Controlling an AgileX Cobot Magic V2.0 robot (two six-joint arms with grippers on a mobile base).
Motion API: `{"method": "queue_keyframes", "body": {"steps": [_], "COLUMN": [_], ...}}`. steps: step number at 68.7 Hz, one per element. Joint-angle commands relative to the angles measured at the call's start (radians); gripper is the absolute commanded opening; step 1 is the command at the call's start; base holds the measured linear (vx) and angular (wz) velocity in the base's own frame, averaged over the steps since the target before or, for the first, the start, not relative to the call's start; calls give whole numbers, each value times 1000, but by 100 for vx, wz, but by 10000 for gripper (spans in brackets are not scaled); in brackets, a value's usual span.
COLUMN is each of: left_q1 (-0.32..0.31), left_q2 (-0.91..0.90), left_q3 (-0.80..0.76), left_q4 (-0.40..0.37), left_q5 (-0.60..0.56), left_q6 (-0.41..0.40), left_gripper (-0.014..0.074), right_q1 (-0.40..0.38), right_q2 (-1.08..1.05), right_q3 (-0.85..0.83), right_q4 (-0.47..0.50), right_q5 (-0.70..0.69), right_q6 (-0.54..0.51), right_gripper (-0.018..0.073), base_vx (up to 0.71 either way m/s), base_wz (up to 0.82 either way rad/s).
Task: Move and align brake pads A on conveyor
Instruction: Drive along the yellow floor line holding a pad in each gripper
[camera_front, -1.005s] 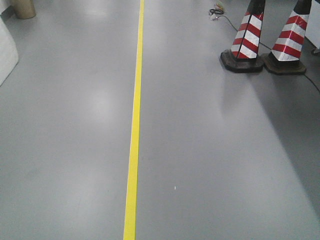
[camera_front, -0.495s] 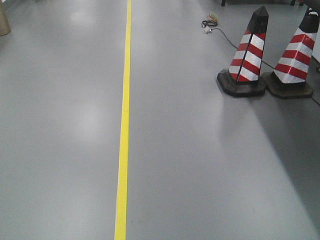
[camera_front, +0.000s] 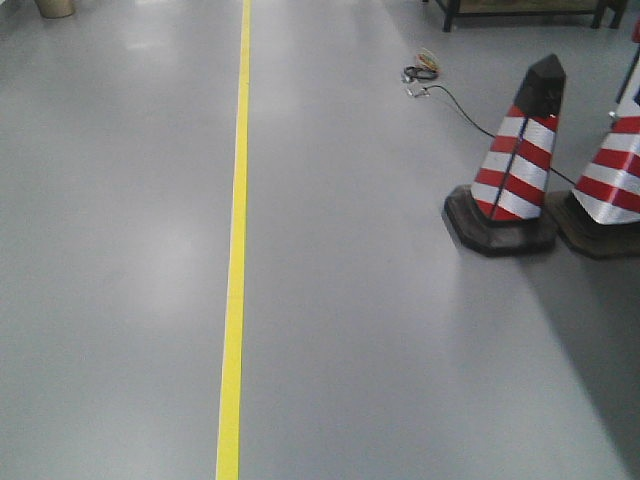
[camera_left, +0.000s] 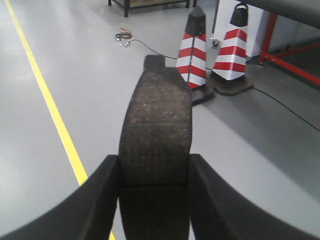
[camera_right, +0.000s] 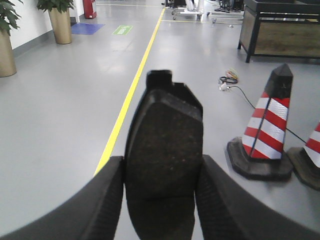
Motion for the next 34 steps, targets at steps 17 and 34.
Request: {"method": "queue_keyframes", "body": {"steps": [17,34], "left_q1": [-2,-2], "left_q2": [19,19], "left_q3": [-23,-23], "left_q4": [6,6], "left_q5": [-97,-97], "left_q6": [1,1], "left_gripper": [-6,-6], "right_q1": [-3,-3], "right_q2": [10,10], "right_q3": [-29,-29], "right_q4": [2,2], "right_q5": [-100,-100], "right_q6": [-2,-2], "right_gripper": [-6,-6], "base_vx": [75,72], "base_wz": [12,4]}}
